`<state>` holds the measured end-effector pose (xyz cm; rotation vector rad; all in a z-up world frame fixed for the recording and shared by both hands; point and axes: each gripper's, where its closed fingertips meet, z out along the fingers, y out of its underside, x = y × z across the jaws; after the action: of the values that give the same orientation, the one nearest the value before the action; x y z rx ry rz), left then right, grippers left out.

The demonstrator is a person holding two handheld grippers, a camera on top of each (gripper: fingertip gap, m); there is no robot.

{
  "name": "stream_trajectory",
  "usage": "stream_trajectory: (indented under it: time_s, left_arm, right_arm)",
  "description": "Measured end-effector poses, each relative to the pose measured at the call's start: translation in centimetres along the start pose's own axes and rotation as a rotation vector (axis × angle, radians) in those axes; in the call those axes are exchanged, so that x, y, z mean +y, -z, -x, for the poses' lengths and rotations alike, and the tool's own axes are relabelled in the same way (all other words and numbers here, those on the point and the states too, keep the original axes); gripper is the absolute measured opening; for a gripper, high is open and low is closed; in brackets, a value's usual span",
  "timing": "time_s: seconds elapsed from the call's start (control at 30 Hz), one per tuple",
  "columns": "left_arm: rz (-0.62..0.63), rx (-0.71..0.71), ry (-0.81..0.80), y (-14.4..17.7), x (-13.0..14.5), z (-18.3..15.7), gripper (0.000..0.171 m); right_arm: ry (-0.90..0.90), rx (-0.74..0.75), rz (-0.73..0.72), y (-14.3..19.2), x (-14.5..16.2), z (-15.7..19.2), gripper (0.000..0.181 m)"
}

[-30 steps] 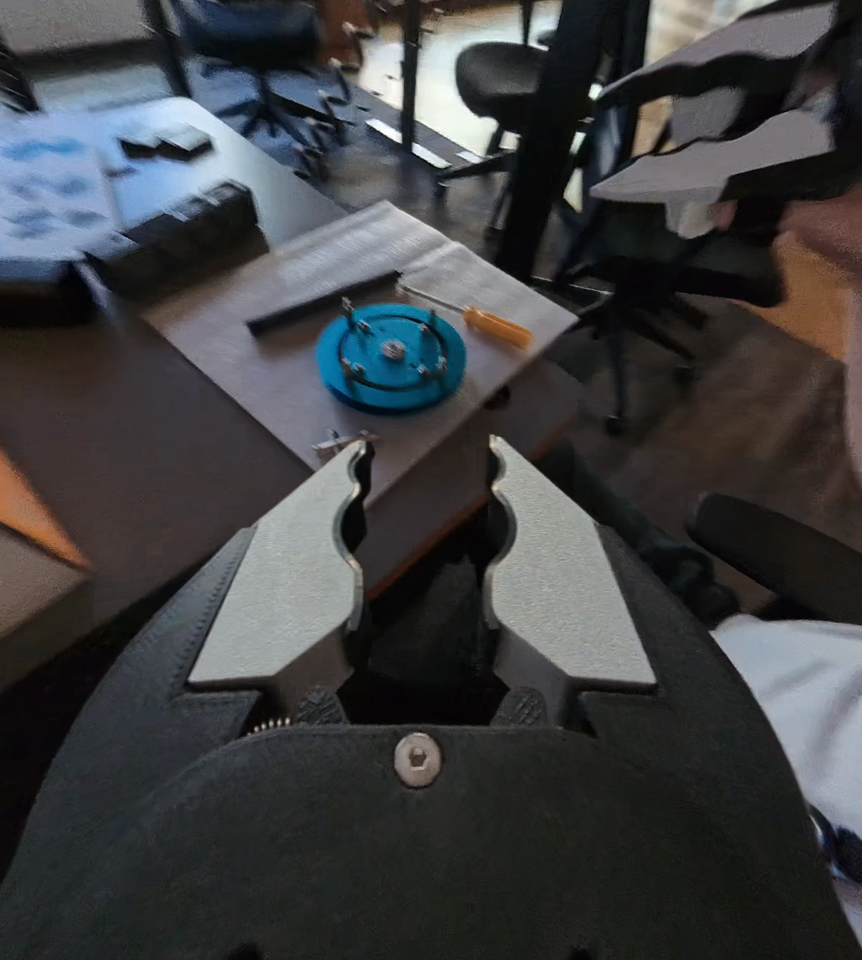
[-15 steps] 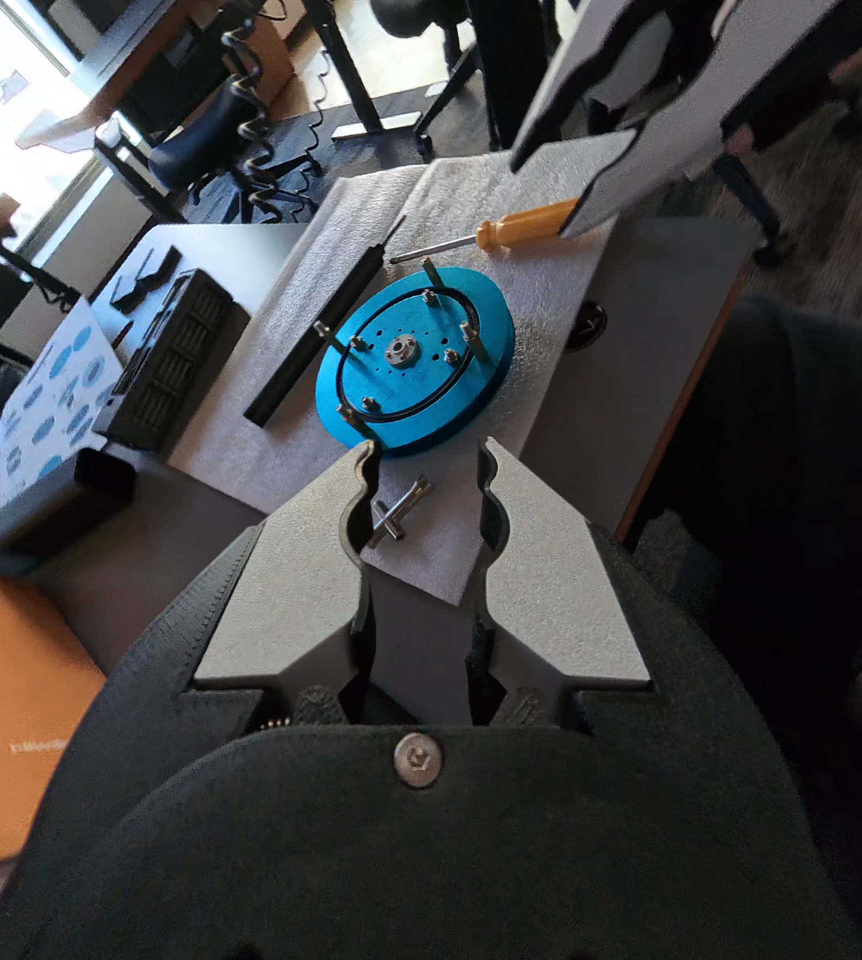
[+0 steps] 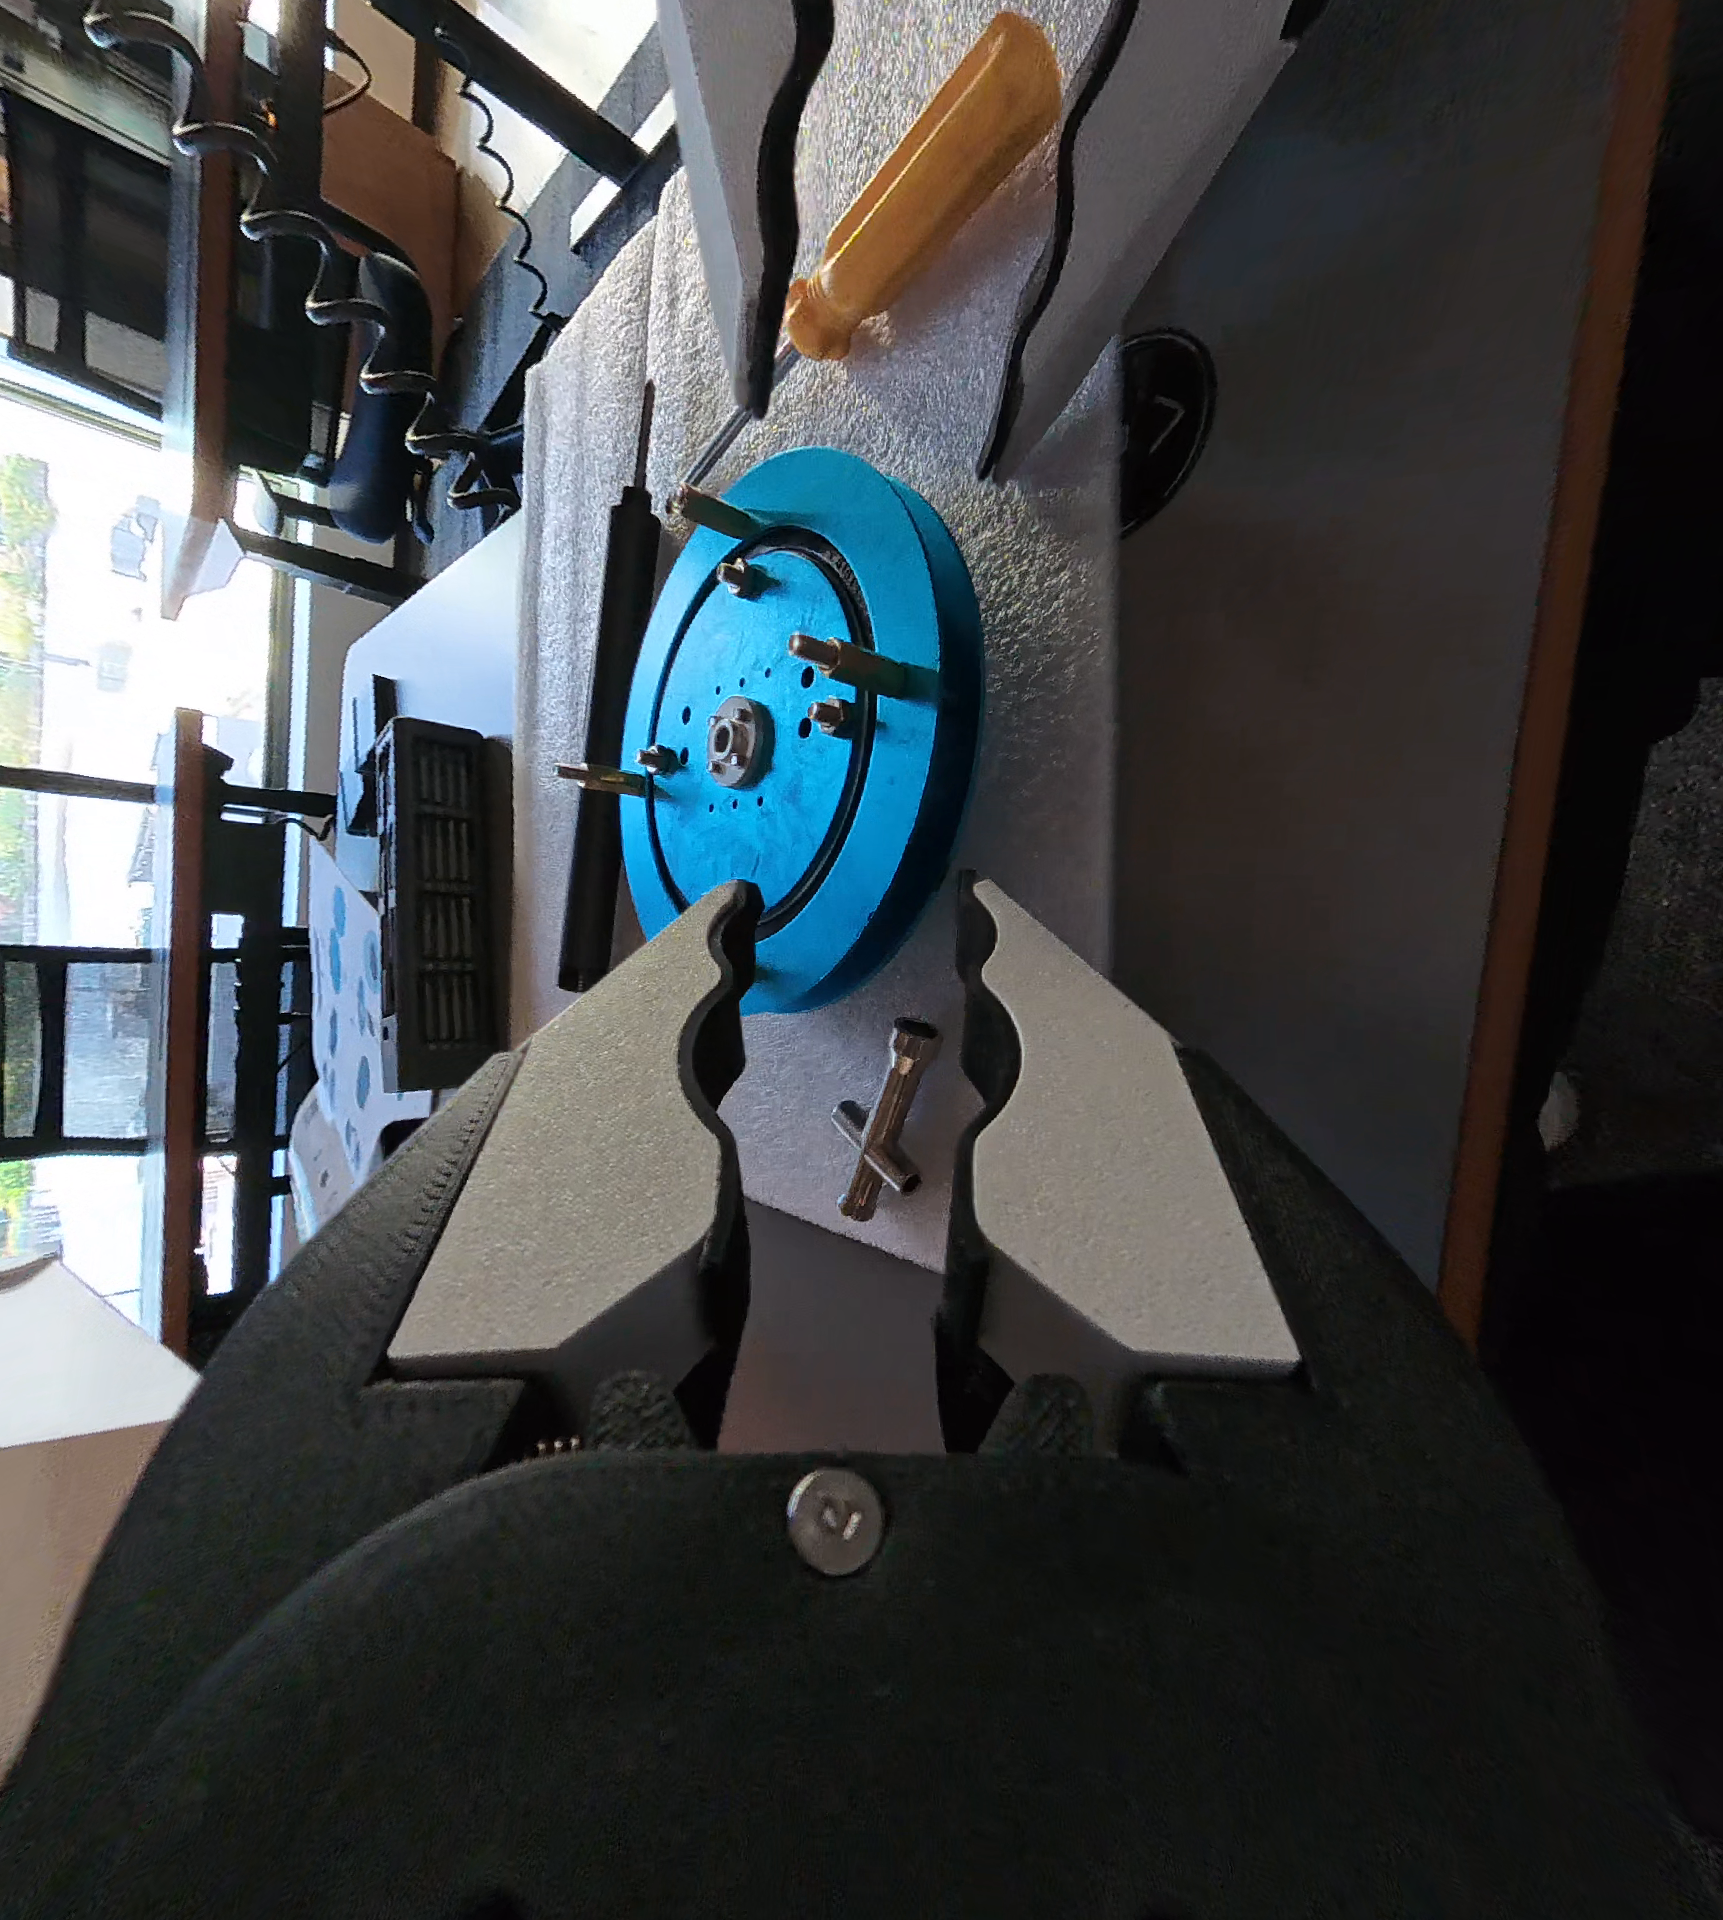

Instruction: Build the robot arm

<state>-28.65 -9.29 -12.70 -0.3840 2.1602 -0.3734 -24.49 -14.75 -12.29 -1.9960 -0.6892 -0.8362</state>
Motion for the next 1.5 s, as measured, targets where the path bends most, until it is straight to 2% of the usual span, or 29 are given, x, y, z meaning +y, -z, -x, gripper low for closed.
stream_trajectory:
  time_s: [0.2,0.3,0.33,0.5,0.63,0.77,0.93,1.1,1.27,1.43,1.47,1.5]
  left_arm:
    - [0.010,0.007,-0.015,-0.6,-0.2,-0.5,0.026]
    - [0.002,0.004,-0.012,-0.7,-0.3,-0.4,0.025]
    - [-0.003,0.010,0.006,-0.7,-0.3,-0.4,0.025]
    - [-0.039,0.023,0.141,-0.3,-0.4,0.6,0.023]
    - [-0.078,0.008,0.238,0.2,-0.3,2.0,0.021]
    - [-0.096,-0.045,0.297,0.5,0.3,3.7,0.017]
    - [-0.088,-0.121,0.332,0.5,1.0,5.9,0.012]
    - [-0.136,-0.053,0.498,0.9,0.8,7.4,0.011]
    - [-0.236,0.089,0.691,2.2,0.3,7.4,0.011]
    - [-0.244,0.124,0.783,2.3,1.8,6.7,0.012]
    - [-0.253,0.098,0.807,2.4,2.1,7.1,0.014]
    - [-0.284,0.052,0.846,2.9,2.2,8.1,0.038]
  right_arm:
    - [0.124,-0.003,0.002,-1.1,-0.5,-0.1,0.039]
    - [0.174,0.001,0.009,-1.6,-0.6,0.1,0.028]
    - [0.185,-0.002,0.000,-1.7,-0.7,0.3,0.022]
    - [0.179,0.048,-0.038,-1.5,-1.8,-1.5,0.015]
    - [0.169,-0.016,-0.066,-1.7,-2.9,-3.2,0.014]
    - [0.114,-0.153,-0.091,-2.3,-4.5,-4.9,0.015]
    - [0.113,-0.340,-0.048,-3.4,-5.3,-7.0,0.014]
    - [0.121,-0.561,0.036,-4.0,-5.9,-8.7,0.014]
    - [0.087,-0.804,0.086,-3.5,-7.2,-8.9,0.013]
    - [0.073,-0.903,0.119,-4.9,-7.8,-7.9,0.014]
    - [0.050,-0.916,0.095,-5.0,-8.5,-7.8,0.013]
    - [0.039,-0.926,0.089,-5.2,-8.7,-7.7,0.013]
